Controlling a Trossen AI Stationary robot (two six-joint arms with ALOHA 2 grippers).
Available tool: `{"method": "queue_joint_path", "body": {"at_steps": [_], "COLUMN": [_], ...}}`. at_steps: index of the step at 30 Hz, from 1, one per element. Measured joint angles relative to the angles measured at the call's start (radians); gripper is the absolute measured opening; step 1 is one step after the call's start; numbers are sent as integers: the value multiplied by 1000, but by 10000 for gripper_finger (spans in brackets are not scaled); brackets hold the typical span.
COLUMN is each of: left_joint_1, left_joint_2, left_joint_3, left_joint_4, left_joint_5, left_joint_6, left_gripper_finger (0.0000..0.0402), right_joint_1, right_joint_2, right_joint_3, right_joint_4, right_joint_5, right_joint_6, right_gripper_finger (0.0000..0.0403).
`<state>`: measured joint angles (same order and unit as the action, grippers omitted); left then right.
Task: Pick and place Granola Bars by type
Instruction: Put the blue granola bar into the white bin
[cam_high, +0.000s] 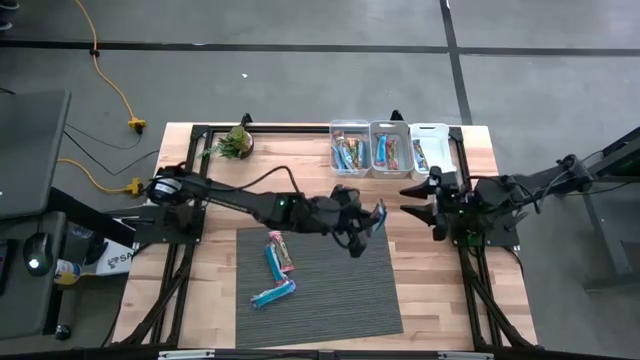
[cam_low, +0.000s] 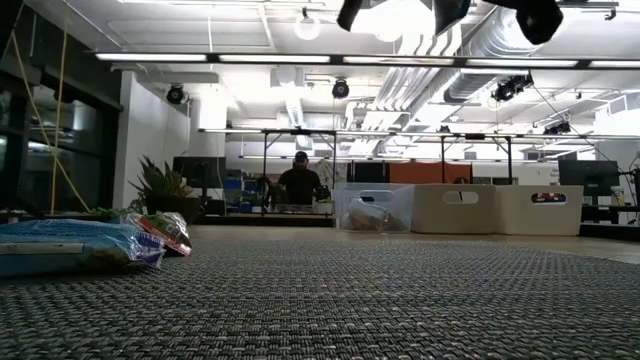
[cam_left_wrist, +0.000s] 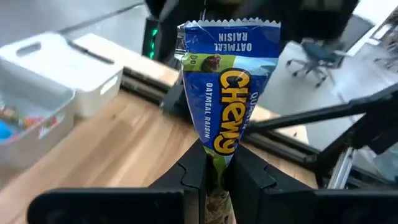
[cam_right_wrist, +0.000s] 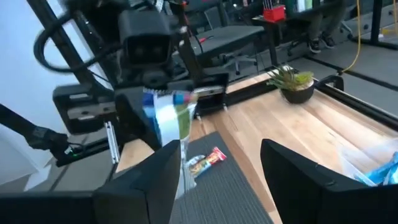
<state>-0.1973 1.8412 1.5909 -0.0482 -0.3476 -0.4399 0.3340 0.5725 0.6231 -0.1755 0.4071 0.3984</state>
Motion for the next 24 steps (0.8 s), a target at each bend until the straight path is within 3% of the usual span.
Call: {"method": "queue_joint_path", "body": {"at_steps": [12,24], "left_joint_1": [55,55], "left_joint_2": [0,0], "left_joint_3": [0,0], "left_joint_4": [77,100], "left_joint_5": [81,85], "left_joint_6": [52,77], "left_gripper_finger": [44,44], "right_joint_1": [-18,-139], "right_joint_2": [111,241], "right_joint_3": [0,0], "right_joint_4": [214,400], "right_joint_5": [-63,-269], "right_joint_6": [-66,-59], "right_gripper_finger": [209,209]}}
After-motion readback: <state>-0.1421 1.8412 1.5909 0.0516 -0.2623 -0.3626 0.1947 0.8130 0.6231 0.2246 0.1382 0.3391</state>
